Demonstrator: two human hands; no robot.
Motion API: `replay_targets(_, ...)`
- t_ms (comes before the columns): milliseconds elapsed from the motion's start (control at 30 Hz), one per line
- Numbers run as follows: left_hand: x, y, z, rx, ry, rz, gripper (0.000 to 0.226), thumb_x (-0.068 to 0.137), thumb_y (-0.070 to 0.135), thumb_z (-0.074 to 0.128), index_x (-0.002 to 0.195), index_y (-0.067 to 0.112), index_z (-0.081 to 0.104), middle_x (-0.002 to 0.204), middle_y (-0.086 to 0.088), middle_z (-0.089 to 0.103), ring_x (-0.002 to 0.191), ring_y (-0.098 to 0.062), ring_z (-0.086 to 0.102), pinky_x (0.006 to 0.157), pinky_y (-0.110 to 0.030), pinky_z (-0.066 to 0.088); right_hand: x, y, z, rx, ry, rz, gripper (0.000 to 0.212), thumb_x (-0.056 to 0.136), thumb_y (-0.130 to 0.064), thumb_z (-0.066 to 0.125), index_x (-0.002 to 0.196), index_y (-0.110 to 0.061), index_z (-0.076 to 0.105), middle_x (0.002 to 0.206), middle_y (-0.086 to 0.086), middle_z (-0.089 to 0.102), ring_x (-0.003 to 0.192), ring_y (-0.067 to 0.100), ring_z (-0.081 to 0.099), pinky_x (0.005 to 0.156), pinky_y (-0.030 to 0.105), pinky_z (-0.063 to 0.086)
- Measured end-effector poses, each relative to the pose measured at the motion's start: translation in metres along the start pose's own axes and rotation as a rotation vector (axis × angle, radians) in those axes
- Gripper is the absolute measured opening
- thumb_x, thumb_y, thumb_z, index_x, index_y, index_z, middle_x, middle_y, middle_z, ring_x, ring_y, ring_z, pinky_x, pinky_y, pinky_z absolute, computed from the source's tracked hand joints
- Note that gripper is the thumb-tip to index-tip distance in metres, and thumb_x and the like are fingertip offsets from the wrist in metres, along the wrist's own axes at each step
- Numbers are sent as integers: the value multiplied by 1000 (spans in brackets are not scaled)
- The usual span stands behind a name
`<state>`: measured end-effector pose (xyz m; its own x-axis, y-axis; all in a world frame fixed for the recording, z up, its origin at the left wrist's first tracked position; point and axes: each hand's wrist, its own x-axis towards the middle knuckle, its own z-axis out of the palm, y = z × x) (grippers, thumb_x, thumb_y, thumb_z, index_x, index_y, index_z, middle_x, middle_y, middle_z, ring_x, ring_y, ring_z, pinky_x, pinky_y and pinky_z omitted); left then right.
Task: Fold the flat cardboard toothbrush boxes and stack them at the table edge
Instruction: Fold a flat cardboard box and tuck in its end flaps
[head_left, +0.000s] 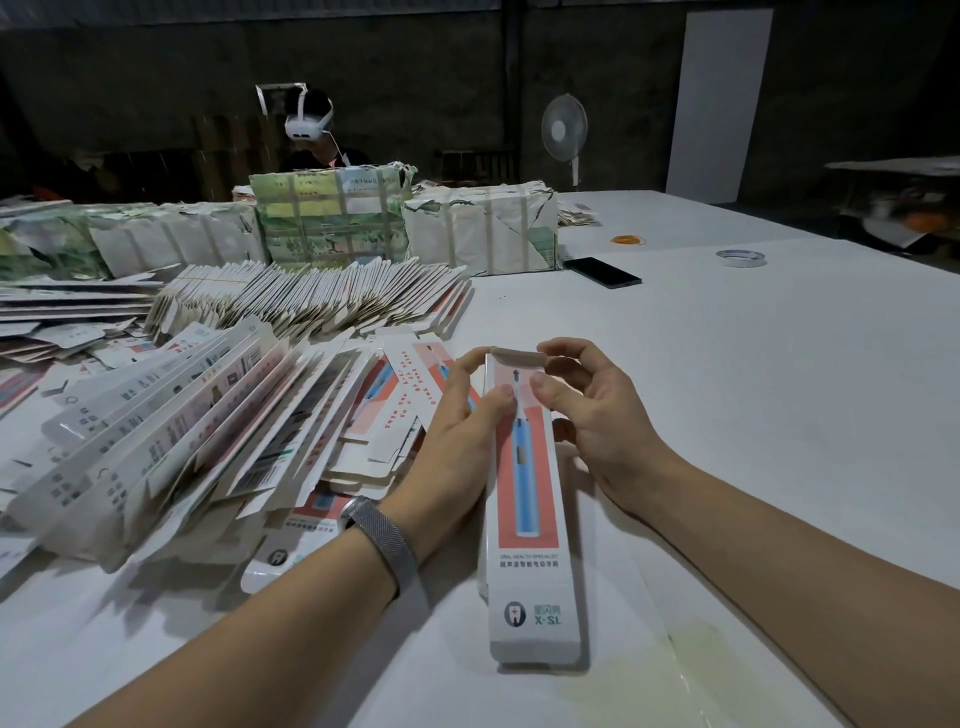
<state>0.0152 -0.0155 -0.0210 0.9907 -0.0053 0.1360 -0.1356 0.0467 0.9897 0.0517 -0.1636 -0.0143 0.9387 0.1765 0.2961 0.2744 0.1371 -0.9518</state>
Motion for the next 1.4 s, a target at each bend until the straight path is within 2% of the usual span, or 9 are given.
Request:
replay_targets(100, 0, -2, 0, -30, -3, 16, 32, 103, 36, 54, 131, 47, 44, 83, 2, 75, 75, -21, 76, 64, -30, 59, 0, 1, 0, -8, -7, 0, 14, 99, -17, 60, 104, -31, 61, 95, -11, 70, 87, 23, 72, 80, 54, 58)
replay_targets(233, -1, -2, -1, -54, -4, 20, 32, 101, 36, 59, 129, 44, 45, 88, 0, 75, 78, -25, 76, 64, -31, 60, -2, 2, -1, -5, -27, 14, 14, 100, -18, 57, 107, -29, 62, 99, -8, 72, 83, 20, 74, 68, 35, 62)
replay_targets(467, -3, 1, -2, -63, -17, -3, 26, 102, 34, 58, 122, 45, 47, 86, 0, 75, 75, -23, 76, 62, -30, 59, -3, -2, 0, -44, -8, 19, 13, 98, -18, 60, 104, -30, 63, 106, -2, 71, 95, 33, 71, 88, 61, 54)
replay_targets(633, -3, -1, -1, -73, -4, 29, 22, 102, 29, 58, 116, 44, 49, 85, -1, 74, 72, -20, 75, 60, -28, 58, -3, -3, 1, 10, -1, 54, 14, 97, -16, 62, 105, -27, 64, 111, 6, 70, 90, 29, 69, 86, 60, 53)
replay_targets(767, -1, -2, 0, -62, -4, 23, 28, 99, 35, 61, 123, 42, 48, 104, -16, 71, 77, -24, 75, 64, -32, 59, -3, -4, 0, 29, 5, 54, 12, 94, -15, 65, 102, -24, 65, 102, 0, 69, 91, 27, 66, 89, 65, 49)
replay_targets(867, -1, -1, 1, -61, -14, 21, 43, 86, 42, 61, 127, 39, 46, 107, -19, 70, 79, -26, 75, 67, -35, 59, -3, -4, 0, 51, -4, 48, 11, 94, -14, 65, 101, -23, 64, 99, -2, 68, 90, 27, 65, 83, 57, 50)
replay_targets(1033, -2, -1, -2, -41, -31, 23, 24, 102, 33, 58, 121, 42, 47, 92, -7, 74, 74, -23, 75, 62, -29, 59, -3, -2, -1, 24, -29, 52, 9, 98, -16, 60, 97, -24, 63, 91, -5, 66, 81, 21, 70, 76, 44, 54)
replay_targets(1200, -6, 0, 3, 89, -89, 60, 26, 96, 40, 57, 119, 42, 47, 86, -1, 76, 77, -23, 76, 67, -30, 61, -1, -4, 0, 112, 26, 97, 19, 97, -17, 62, 79, -14, 55, 74, 3, 59, 65, 19, 65, 59, 30, 58)
replay_targets(1400, -7, 0, 4, 191, -103, 63, 35, 86, 54, 53, 120, 48, 45, 98, -5, 74, 86, -22, 76, 83, -42, 63, -1, -2, 0, -6, 93, 104, 15, 94, -12, 63, 83, -5, 56, 79, 13, 63, 64, 28, 66, 63, 35, 60)
